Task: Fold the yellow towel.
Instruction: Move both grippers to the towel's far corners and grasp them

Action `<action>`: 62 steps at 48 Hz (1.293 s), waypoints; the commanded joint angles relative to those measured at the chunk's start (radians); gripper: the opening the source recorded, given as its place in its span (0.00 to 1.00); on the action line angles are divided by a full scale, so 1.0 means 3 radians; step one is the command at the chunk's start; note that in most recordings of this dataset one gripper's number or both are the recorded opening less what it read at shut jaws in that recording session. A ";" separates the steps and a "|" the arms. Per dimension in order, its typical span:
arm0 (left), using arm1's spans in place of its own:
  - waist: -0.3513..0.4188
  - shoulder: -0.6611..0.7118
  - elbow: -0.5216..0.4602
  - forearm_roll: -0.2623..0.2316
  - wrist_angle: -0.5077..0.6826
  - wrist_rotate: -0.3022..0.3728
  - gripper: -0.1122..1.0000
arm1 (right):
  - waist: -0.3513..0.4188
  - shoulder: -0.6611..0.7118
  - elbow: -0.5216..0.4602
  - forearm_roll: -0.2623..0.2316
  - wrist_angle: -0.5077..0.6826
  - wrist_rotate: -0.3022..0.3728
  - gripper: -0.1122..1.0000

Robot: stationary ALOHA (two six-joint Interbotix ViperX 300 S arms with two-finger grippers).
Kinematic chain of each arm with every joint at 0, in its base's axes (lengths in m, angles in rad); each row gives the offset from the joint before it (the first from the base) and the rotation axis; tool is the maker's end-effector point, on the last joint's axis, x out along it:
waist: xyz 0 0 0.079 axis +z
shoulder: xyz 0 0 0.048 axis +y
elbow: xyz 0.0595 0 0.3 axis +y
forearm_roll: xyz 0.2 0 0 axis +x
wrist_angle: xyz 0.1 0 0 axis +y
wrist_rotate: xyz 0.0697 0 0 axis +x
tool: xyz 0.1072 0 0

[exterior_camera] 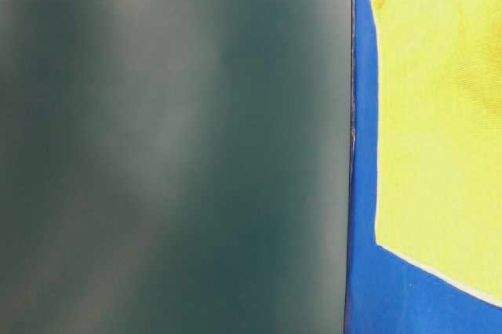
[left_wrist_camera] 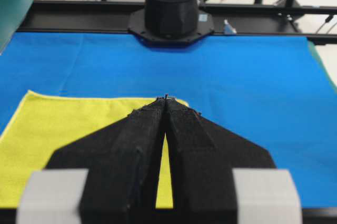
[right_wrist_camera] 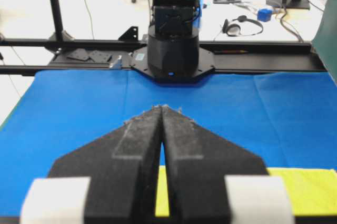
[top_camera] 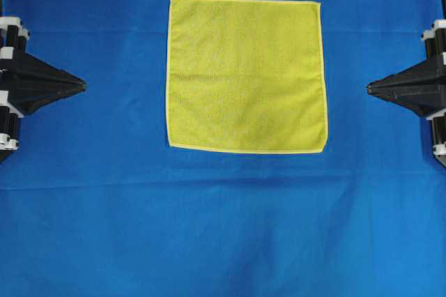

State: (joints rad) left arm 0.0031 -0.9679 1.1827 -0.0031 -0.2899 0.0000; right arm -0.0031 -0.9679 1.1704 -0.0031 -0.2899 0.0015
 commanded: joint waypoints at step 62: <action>0.1974 0.3850 -0.1432 -0.0061 -0.0486 0.0215 0.85 | -0.2270 0.3155 -0.1028 -0.0348 0.0511 -0.0051 0.61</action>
State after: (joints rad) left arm 0.5814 0.1519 0.7992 -0.0215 -0.4218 0.0629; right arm -0.6657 -0.0537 0.8912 -0.1012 -0.1150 -0.0123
